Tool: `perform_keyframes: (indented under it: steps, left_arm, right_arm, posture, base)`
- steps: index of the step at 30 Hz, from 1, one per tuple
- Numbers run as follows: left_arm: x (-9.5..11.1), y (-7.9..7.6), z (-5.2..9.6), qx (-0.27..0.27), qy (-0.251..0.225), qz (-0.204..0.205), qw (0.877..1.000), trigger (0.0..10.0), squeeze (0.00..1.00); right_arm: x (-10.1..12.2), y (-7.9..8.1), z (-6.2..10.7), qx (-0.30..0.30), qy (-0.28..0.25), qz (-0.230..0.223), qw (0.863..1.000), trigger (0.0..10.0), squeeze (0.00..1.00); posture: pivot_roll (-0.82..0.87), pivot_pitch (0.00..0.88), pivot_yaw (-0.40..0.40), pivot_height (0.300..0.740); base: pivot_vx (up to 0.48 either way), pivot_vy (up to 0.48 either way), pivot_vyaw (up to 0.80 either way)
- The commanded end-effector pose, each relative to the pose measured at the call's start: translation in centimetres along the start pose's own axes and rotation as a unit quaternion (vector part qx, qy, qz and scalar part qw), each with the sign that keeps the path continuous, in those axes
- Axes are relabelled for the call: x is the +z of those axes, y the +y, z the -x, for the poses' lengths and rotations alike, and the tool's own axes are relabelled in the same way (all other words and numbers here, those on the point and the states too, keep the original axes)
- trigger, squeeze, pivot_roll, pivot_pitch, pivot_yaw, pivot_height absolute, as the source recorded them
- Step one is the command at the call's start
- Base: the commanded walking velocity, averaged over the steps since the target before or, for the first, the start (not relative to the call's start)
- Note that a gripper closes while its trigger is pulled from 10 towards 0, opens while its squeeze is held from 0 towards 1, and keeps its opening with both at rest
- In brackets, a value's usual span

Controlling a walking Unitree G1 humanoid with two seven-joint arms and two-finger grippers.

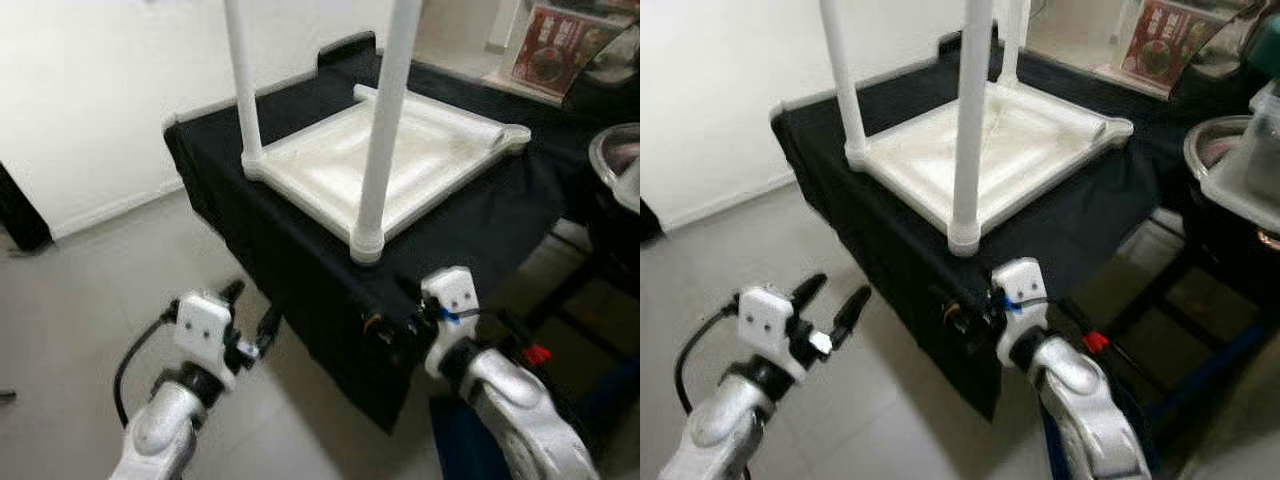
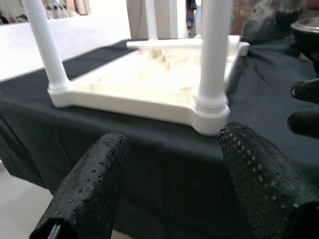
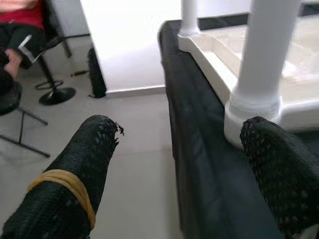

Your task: Building children table

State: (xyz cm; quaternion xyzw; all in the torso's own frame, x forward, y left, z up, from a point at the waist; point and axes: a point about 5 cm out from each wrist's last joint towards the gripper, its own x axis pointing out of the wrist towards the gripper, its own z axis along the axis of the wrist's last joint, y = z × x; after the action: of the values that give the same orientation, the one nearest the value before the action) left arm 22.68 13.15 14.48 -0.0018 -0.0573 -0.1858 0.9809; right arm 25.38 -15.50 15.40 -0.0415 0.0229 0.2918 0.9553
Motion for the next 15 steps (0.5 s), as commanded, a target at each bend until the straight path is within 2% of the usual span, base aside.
perform_keyframes:
  steps: [1,2,3,5,8,10,13,15]
  left_arm:
    - [0.2,0.3,0.0,0.002,0.002,-0.007,1.0,10.0,0.0]
    - [0.2,0.3,0.0,0.002,0.002,-0.007,1.0,10.0,0.0]
    - [0.3,0.3,0.0,0.002,0.002,-0.006,1.0,10.0,0.0]
    - [0.3,0.3,0.0,0.002,0.002,-0.006,1.0,10.0,0.0]
    - [0.4,0.2,-0.1,-0.001,0.002,-0.006,1.0,10.0,0.0]
    - [0.4,-0.1,0.0,-0.018,0.003,0.0,1.0,10.0,0.0]
    - [0.7,-1.5,0.5,-0.097,0.005,0.016,0.995,10.0,0.0]
    - [0.7,-1.9,0.8,-0.124,0.01,0.023,0.992,10.0,0.0]
  right_arm:
    - [0.5,1.1,-0.4,0.032,-0.011,-0.007,0.999,10.0,0.0]
    - [0.5,1.1,-0.4,0.032,-0.011,-0.007,0.999,10.0,0.0]
    - [0.5,1.2,-0.4,0.03,-0.011,-0.033,0.999,10.0,0.0]
    - [0.5,1.2,-0.4,0.03,-0.011,-0.038,0.999,10.0,0.0]
    - [0.7,0.9,-0.5,0.019,-0.011,-0.017,1.0,10.0,0.0]
    - [0.8,0.5,-0.4,0.014,-0.015,-0.017,1.0,10.0,0.0]
    - [1.3,-1.6,0.8,0.0,-0.02,-0.025,0.999,10.0,0.0]
    - [1.5,-2.2,1.3,-0.002,-0.019,-0.024,1.0,10.0,0.0]
  posture:
    - [-0.05,0.092,0.007,0.74]
    - [-0.05,0.092,0.007,0.74]
    - [-0.05,0.092,0.007,0.74]
    - [-0.05,0.092,0.007,0.74]
    - [-0.06,0.094,0.008,0.74]
    - [-0.05,0.098,0.006,0.74]
    - [-0.05,0.1,0.006,0.74]
    - [-0.05,0.102,0.006,0.74]
  base:
    - [0.371,0.0,0.8]
    - [0.371,0.0,0.8]
    - [0.371,0.0,0.8]
    - [0.371,0.0,0.8]
    - [0.36,0.0,0.0]
    - [0.0,0.0,0.0]
    - [0.0,0.0,0.0]
    - [0.0,0.0,0.0]
